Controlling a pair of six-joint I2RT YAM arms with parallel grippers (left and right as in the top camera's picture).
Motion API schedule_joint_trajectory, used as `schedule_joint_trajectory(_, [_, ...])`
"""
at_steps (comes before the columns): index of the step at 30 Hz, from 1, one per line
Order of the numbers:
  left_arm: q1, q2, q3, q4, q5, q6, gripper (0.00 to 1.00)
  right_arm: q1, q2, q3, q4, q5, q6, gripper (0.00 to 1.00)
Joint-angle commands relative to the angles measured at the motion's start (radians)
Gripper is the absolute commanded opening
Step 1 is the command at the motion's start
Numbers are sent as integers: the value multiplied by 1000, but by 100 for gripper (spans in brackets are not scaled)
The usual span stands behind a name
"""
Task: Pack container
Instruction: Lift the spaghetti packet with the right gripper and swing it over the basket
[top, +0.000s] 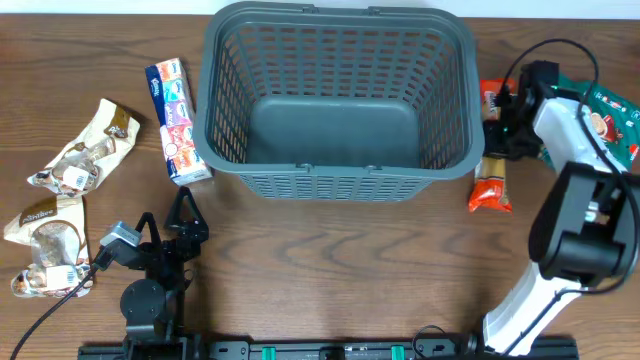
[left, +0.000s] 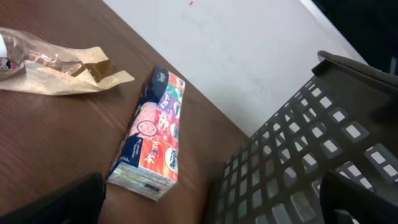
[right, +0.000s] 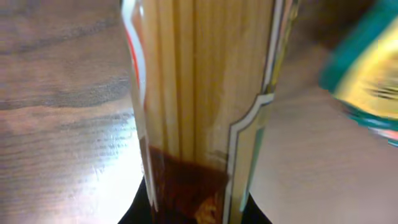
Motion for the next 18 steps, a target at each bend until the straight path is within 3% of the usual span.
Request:
schedule_joint_trajectory(1, [-3,-7,-23,-34,-12,-1,99,7,-158,21,7,60,34,1])
schedule_joint_trajectory(18, [-3,-7,-23,-34,-12,-1,99,7,-604,21,-105,256,86,1])
